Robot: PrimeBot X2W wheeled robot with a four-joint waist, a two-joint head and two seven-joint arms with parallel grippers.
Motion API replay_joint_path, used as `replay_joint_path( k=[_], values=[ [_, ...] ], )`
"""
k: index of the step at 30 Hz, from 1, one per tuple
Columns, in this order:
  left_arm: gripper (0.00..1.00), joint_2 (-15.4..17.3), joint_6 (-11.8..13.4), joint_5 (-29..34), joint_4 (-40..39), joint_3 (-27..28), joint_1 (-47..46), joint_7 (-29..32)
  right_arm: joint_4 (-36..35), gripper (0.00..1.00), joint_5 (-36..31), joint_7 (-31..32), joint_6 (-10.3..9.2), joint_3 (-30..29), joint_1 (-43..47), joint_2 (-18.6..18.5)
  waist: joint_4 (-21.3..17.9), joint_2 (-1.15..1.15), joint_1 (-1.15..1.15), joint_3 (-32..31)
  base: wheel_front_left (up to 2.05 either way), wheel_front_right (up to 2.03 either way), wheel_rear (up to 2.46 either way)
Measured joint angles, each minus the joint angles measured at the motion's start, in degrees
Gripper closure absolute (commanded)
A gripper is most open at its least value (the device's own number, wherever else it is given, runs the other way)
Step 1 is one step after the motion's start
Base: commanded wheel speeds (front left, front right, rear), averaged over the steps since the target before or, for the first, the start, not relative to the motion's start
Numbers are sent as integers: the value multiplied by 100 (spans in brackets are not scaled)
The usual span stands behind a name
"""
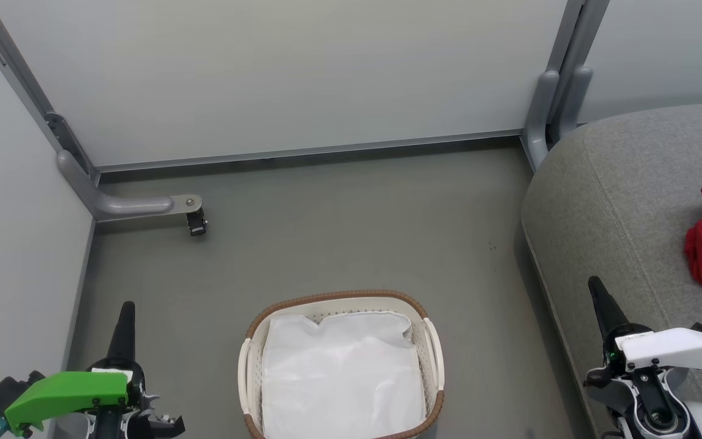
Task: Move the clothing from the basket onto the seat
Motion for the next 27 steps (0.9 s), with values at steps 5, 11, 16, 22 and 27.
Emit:
replay_joint_path(
  k=[5,11,16,22,27],
  values=[
    [100,2,0,-218,-45,9,-11,57,-51,100,236,59,0,-20,20,-2,5,0,0,-10,0,0,0],
    [100,4,0,-468,-91,21,-58,126,-112,100,500,126,0,-47,49,-3,10,0,0,-22,0,0,0],
    [100,7,0,-662,-118,30,-64,179,-157,100,711,179,0,-71,55,-5,15,0,0,-32,0,0,0],
    [100,9,0,-893,-152,42,-73,242,-205,100,953,237,0,-99,68,-7,20,0,0,-44,0,0,0],
    [100,10,0,-1058,-186,51,-94,283,-247,100,1140,289,0,-118,76,-9,25,0,0,-54,0,0,0]
  ],
)
